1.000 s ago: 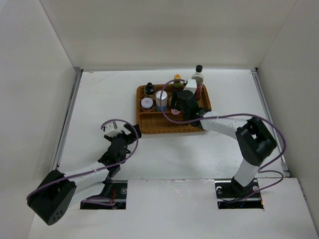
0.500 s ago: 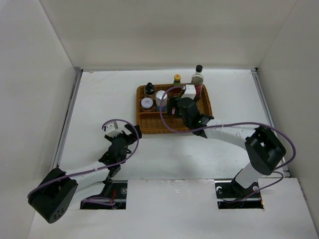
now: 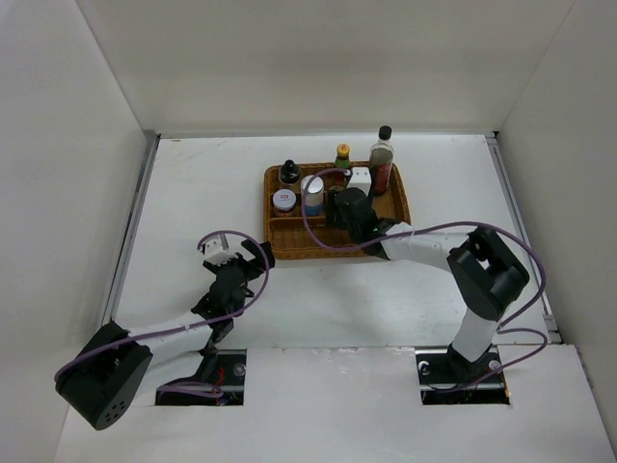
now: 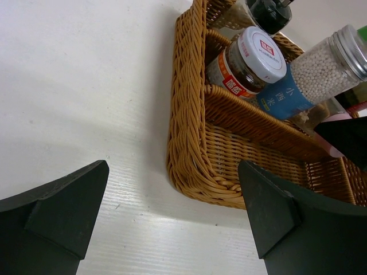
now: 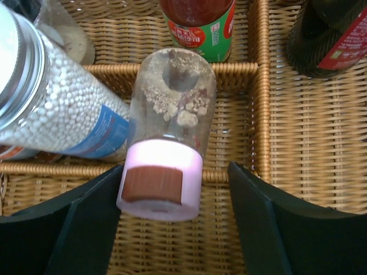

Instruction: Organize the condiment bottles

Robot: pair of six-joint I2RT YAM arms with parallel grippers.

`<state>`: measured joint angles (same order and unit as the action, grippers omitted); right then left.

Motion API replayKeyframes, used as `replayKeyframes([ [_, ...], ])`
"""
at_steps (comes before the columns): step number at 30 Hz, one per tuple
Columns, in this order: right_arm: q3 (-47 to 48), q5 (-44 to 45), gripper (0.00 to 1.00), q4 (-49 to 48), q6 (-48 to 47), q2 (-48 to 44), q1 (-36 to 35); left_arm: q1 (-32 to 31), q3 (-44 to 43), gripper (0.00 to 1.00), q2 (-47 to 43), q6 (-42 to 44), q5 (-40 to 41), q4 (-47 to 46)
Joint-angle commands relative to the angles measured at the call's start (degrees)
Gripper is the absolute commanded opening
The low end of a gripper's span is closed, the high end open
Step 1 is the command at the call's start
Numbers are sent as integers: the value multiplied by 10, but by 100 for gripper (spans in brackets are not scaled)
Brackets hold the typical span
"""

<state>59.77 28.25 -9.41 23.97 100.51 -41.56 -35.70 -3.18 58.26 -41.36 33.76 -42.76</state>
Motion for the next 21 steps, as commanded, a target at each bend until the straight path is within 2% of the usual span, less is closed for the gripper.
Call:
replayKeyframes([
  [1, 34, 15, 70, -11, -8, 10, 2, -3, -4, 100, 6, -3, -8, -39],
  [4, 37, 32, 57, -11, -18, 6, -1, -3, -4, 100, 13, -3, -12, -40],
  [7, 33, 50, 50, 4, -36, -21, -4, -3, -8, 100, 16, -4, -13, -40],
  [14, 65, -3, 50, 111, -41, -96, 13, -5, -9, 100, 25, -6, -22, -51],
  [21, 141, -121, 50, 214, -45, -59, 67, -5, -3, 100, 12, -6, -23, -52],
])
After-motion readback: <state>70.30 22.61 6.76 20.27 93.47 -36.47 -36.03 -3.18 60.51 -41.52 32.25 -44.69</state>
